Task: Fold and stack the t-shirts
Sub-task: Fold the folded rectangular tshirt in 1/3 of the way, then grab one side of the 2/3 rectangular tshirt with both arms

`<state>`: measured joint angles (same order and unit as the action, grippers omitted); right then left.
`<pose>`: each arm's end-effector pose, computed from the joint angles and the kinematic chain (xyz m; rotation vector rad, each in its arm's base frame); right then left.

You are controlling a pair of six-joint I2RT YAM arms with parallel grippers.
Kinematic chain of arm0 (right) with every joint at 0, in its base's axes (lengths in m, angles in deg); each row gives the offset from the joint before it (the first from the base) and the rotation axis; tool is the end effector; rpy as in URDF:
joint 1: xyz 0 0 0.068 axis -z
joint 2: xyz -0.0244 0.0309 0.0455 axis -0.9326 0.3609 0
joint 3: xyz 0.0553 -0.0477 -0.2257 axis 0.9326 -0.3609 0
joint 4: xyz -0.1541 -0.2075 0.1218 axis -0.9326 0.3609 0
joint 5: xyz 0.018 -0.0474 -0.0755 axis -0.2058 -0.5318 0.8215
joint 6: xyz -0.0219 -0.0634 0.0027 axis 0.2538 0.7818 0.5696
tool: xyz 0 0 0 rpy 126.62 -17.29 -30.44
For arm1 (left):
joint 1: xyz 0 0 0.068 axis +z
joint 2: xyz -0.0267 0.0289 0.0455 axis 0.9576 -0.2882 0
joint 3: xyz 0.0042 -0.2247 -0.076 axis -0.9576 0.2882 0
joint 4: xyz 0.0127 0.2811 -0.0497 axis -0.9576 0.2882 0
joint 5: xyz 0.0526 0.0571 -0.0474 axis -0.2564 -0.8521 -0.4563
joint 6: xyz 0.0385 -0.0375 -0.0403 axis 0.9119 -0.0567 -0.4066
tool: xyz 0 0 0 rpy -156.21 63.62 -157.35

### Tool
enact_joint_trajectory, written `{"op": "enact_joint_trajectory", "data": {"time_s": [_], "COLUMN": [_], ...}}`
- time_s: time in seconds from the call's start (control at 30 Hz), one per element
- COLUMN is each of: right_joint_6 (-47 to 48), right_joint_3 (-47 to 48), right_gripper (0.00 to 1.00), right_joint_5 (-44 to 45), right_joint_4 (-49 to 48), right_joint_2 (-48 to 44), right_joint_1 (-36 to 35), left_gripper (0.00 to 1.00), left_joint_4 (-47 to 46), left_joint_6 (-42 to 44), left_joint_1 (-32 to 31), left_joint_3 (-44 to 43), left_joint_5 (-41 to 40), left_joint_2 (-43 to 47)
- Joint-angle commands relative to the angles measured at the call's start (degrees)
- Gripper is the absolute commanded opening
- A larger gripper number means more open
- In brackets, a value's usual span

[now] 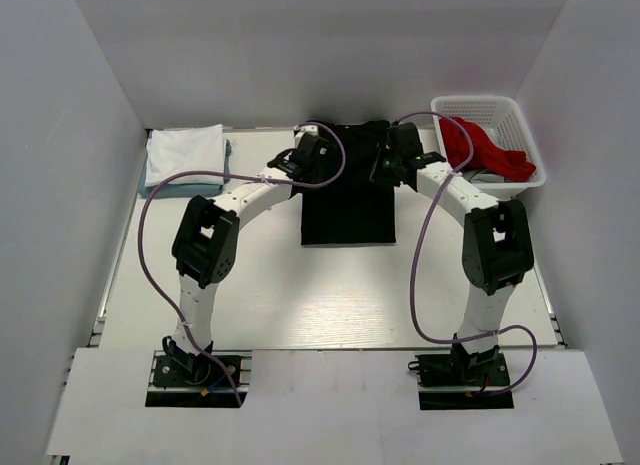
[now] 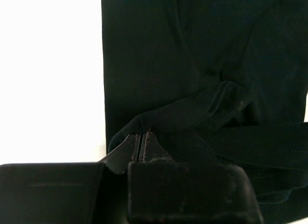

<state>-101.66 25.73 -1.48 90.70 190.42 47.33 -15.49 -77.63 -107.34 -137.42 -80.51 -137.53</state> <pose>0.4230 0.1657 0.1963 0.2034 2.3129 0.4522 0.4099 -0.2576 0.1716 -0.0361 2.3549 -0.1658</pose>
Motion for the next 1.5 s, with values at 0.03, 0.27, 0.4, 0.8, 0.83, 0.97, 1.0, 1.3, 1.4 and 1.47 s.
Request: {"op": "enact_joint_trajectory", "data": {"time_s": [0.03, 0.27, 0.4, 0.8, 0.83, 0.97, 1.0, 1.3, 1.4, 1.47], "right_joint_6": [0.03, -4.02, -4.46, 1.78, 1.52, 0.55, 0.2, -1.47, -1.91, -2.43], "right_joint_3": [5.45, 8.44, 11.16, -5.65, -7.27, -19.55, -20.89, -28.55, -28.37, -29.25], "right_gripper": [0.0, 0.0, 0.7, 0.9, 0.9, 0.9, 0.9, 0.88, 0.75, 0.68], "right_joint_5": [-0.07, 0.02, 2.3, -5.61, -6.04, -6.75, -6.75, -6.58, -6.32, -6.75], "right_joint_4": [-2.18, -2.8, -4.29, -5.35, -4.65, -4.47, -4.38, -6.14, -6.22, -6.75], "right_joint_2": [4.02, 9.47, 11.05, -4.22, -6.32, -12.23, -14.24, -12.5, -10.13, -9.07], "right_joint_1": [1.48, 2.8, 3.85, 3.15, 3.15, 3.67, 3.68, 4.38, 4.29, 4.38], "left_gripper": [0.0, 0.05, 0.78, 1.0, 1.0, 1.0, 1.0, 0.87, 0.7, 0.6], "left_joint_4": [-2.56, -3.97, -3.63, -0.11, -0.1, 0.43, -1.05, -4.41, -3.71, -3.7], "left_joint_6": [1.31, 1.31, 0.17, -1.59, -1.59, -2.65, -3.17, -4.67, -5.2, -5.8], "left_joint_1": [1.21, 3.67, 4.9, 5.35, 4.56, 3.94, 3.94, 3.41, 2.89, 2.88], "left_joint_3": [-4.97, -9.88, -10.51, 3.69, 5.73, 16.19, 19.95, 26.23, 26.23, 27.36], "left_joint_5": [2.66, 6.09, 6.62, 6.53, 7.05, 14.07, 15.22, 18.3, 18.31, 19.27], "left_joint_2": [-1.73, -7.0, -7.53, 8.79, 10.12, 14.77, 15.4, 13.3, 10.93, 10.14]}}
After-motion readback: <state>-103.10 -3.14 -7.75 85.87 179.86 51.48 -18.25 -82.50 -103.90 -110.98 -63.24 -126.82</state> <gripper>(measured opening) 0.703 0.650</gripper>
